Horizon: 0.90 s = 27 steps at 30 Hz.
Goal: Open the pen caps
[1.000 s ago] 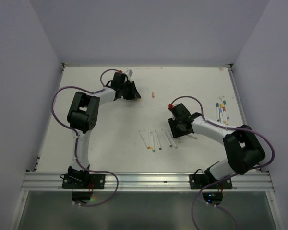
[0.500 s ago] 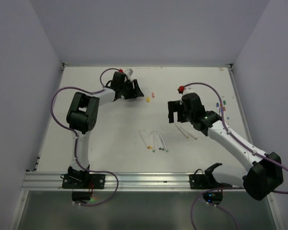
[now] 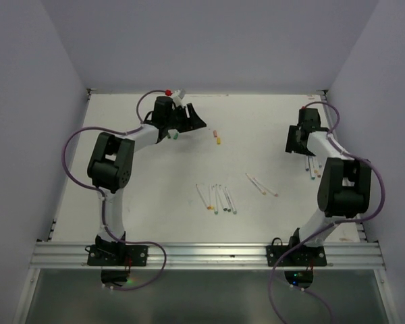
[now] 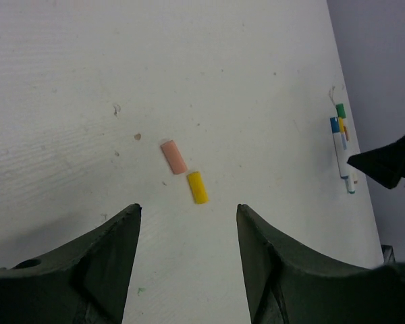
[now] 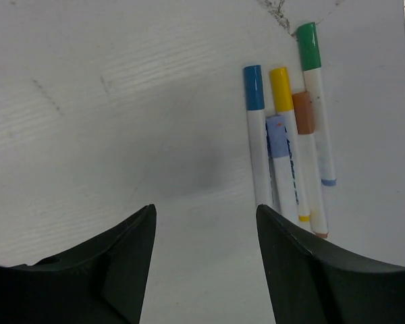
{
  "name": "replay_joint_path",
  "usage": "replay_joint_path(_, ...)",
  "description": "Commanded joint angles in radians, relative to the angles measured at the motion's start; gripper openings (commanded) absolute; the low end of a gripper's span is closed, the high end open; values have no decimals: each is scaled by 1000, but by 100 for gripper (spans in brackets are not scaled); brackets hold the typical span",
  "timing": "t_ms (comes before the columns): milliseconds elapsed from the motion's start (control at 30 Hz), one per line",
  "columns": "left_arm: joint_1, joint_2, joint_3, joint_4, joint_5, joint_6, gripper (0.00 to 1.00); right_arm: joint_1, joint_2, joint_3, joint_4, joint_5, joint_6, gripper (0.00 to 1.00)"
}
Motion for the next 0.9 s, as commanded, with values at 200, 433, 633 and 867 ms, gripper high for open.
replay_joint_path(200,-4,-56,-35,116,97,-18,61,-77,157,46,49,-38,-65,57)
replay_joint_path(433,-4,-61,-53,156,117,-36,61,-102,157,43,58,-32,-79,57)
replay_joint_path(633,-4,-65,-58,159,121,-38,61,-125,181,37,68,-46,-84,56)
replay_joint_path(867,-4,-75,-58,158,124,-36,61,-125,211,45,60,-92,-99,53)
